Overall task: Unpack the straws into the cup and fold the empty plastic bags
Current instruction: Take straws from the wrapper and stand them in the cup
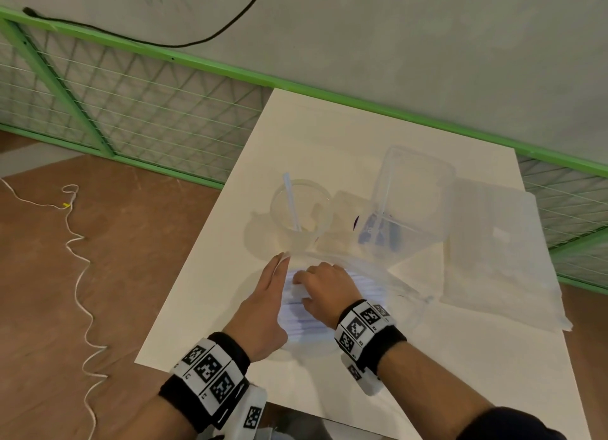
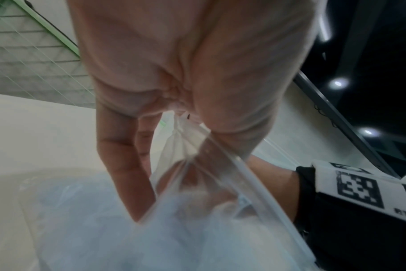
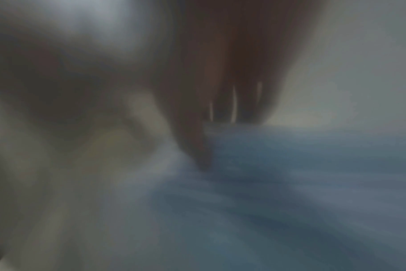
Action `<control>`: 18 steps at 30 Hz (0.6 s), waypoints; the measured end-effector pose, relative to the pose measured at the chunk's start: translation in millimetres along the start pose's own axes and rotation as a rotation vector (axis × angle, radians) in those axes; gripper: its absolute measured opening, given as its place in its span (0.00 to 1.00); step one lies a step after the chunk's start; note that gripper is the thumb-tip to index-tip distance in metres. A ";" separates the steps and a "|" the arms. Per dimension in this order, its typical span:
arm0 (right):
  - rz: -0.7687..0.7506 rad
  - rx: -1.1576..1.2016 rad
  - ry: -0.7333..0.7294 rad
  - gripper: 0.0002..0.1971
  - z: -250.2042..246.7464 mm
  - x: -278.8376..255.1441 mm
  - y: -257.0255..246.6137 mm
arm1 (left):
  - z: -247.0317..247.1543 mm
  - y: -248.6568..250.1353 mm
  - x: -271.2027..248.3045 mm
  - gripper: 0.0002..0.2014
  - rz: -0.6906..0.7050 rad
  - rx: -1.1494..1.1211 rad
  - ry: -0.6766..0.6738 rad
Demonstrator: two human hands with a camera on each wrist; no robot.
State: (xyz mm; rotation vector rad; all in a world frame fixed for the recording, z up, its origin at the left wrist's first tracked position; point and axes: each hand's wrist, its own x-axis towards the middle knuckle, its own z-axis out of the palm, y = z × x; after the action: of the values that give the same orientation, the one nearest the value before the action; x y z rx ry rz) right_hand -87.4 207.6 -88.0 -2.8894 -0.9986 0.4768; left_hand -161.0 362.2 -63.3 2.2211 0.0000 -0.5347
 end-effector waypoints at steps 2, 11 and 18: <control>0.003 -0.023 -0.013 0.17 0.6 0.3 -1.3 | -0.8 -0.2 -1.0 0.58 -0.001 -0.015 0.003; -0.007 -0.041 -0.023 0.15 3.3 -3.2 -5.0 | -3.5 -0.7 2.1 0.59 0.001 -0.030 -0.001; -0.022 -0.067 -0.041 0.14 4.8 -2.2 -4.1 | -5.0 -0.2 2.9 0.58 0.002 -0.037 -0.003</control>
State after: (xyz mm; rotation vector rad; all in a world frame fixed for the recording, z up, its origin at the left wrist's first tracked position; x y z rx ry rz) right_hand -92.9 209.2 -91.4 -2.9358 -1.0710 0.5129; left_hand -156.5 365.6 -61.7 2.1838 0.0057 -0.5323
